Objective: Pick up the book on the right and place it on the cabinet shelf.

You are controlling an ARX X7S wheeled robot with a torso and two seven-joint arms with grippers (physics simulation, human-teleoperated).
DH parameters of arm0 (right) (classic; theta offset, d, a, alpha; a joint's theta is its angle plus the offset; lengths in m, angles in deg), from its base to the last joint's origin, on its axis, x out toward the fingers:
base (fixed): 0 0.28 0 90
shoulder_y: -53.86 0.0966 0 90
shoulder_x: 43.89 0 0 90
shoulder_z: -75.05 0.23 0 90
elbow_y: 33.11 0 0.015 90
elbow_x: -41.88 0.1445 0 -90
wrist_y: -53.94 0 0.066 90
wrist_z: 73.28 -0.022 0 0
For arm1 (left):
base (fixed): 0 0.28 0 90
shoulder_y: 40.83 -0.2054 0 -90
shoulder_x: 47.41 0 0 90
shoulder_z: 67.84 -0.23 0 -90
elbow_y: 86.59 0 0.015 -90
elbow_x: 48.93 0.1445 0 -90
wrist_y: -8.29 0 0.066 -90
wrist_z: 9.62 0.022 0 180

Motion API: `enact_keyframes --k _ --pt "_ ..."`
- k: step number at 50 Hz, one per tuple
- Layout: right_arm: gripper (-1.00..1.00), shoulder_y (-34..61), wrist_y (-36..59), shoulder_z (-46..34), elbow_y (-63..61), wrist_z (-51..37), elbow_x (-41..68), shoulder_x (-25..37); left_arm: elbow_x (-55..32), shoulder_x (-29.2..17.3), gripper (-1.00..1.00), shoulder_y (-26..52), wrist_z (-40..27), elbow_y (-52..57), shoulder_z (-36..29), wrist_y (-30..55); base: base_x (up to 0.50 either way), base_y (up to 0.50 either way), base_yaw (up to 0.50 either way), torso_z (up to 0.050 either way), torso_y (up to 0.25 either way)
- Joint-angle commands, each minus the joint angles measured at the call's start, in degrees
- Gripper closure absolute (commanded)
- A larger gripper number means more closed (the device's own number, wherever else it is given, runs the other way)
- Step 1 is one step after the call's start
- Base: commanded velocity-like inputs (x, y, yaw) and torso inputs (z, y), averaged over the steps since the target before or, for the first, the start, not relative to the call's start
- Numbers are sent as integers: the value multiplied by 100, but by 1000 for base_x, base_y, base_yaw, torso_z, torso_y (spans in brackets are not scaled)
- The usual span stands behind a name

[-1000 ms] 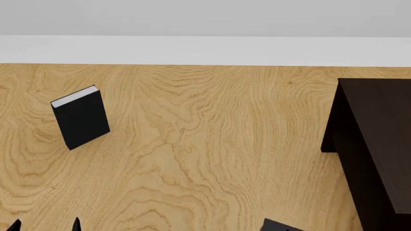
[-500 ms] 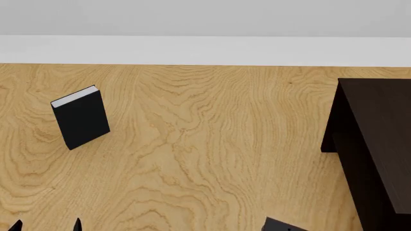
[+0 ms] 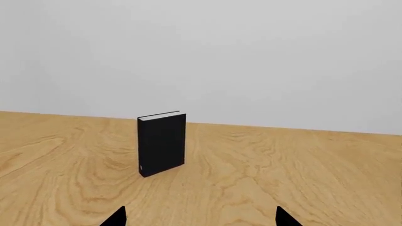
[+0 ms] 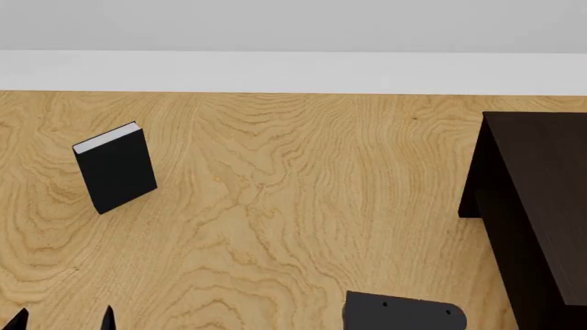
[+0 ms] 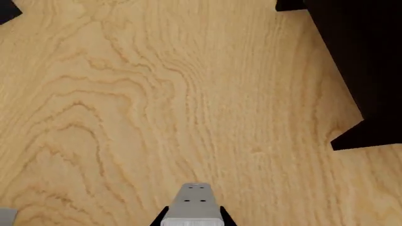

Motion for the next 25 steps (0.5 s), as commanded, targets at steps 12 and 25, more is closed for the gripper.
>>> enact_keyframes --k 12,25 --pt "100 986 1272 -614 -661 -371 -1302 -46 -50 -126 -100 -140 -136 437 23 98 0 0 0 0 1" --pt "100 1087 2695 -812 -628 -366 -2808 -362 15 -154 -100 -327 -159 436 126 -336 0 0 0 0 1"
